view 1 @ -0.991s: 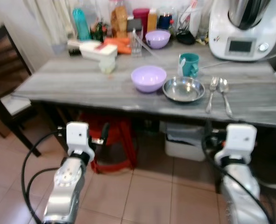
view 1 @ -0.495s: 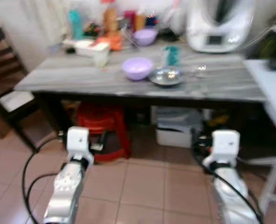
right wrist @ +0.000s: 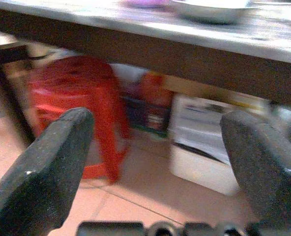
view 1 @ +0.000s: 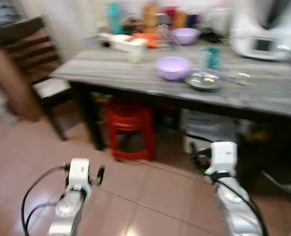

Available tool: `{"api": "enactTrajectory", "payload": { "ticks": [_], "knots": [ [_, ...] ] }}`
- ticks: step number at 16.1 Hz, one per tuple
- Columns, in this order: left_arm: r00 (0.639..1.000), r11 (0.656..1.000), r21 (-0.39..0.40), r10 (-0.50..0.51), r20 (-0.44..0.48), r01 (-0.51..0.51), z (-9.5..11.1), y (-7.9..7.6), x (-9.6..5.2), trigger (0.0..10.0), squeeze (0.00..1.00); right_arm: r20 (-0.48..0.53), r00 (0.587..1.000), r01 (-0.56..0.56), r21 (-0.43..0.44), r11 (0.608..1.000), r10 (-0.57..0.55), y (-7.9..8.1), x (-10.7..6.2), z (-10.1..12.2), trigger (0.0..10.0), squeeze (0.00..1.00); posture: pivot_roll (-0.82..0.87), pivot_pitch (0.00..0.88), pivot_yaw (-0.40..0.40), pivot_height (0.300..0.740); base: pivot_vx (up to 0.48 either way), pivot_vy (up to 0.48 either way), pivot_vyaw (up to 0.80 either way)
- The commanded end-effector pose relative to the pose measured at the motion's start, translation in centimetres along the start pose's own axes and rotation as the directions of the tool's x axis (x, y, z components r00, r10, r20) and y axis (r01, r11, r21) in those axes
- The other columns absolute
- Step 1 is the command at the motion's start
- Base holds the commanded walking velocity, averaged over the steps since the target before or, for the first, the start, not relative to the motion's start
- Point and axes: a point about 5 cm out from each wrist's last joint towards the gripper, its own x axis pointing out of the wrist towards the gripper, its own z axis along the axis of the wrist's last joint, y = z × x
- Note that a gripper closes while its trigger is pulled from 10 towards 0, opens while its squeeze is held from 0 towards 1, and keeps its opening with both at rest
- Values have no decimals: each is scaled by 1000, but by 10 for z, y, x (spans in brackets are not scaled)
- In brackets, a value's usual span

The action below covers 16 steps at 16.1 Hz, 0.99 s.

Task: Setting the table

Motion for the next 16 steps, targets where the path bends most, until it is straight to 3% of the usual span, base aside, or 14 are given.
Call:
{"api": "enactTrajectory", "payload": {
  "ticks": [1, 3, 5, 6, 7, 9, 12, 16],
  "knots": [
    [998, 1000, 15, -12, -55, 13, -11, -2, 1, 10000, 0, -36, 999, -40, -18, 999, 39, 4, 3, -13, 10000, 0, -42, 0, 66, 740, 0, 0, 800],
    [992, 999, 28, -21, -123, 25, -25, -3, 0, 10000, 0, -105, 991, -80, -27, 996, 77, 9, 6, -31, 10000, 0, -42, 0, 64, 740, 0, 0, 800],
    [979, 1000, 29, -3, -204, 9, -38, -2, -2, 10000, 0, -224, 968, -108, 47, 993, 116, 14, 5, -57, 10000, 0, -32, 0, 53, 740, 0, 0, 800],
    [963, 1000, 22, 25, -268, -20, -48, 0, -5, 10000, 0, -330, 927, -157, 97, 983, 180, 24, 0, -79, 10000, 0, -29, 0, 48, 740, 0, 0, 800],
    [960, 999, 19, 32, -279, -27, -50, 0, -6, 10000, 0, -352, 916, -167, 106, 980, 194, 26, -2, -83, 10000, 0, -29, 0, 48, 740, 0, 0, 800],
    [925, 999, 0, 50, -376, -54, -65, -1, -12, 10000, 0, -515, 829, -196, 96, 976, 217, 36, -22, -115, 10000, 0, -13, 0, 38, 740, 0, 0, 800],
    [897, 994, -29, 84, -433, -107, -75, 4, -18, 10000, 0, -602, 760, -241, 87, 967, 244, 42, -35, -130, 10000, 0, 3, 0, 32, 740, 0, 0, 800],
    [862, 993, -1, 103, -497, -119, -89, 15, -30, 10000, 0, -624, 736, -212, 157, 965, 263, 45, -39, -135, 10000, 0, 20, 0, 31, 740, 0, 0, 800]
  ]
}}
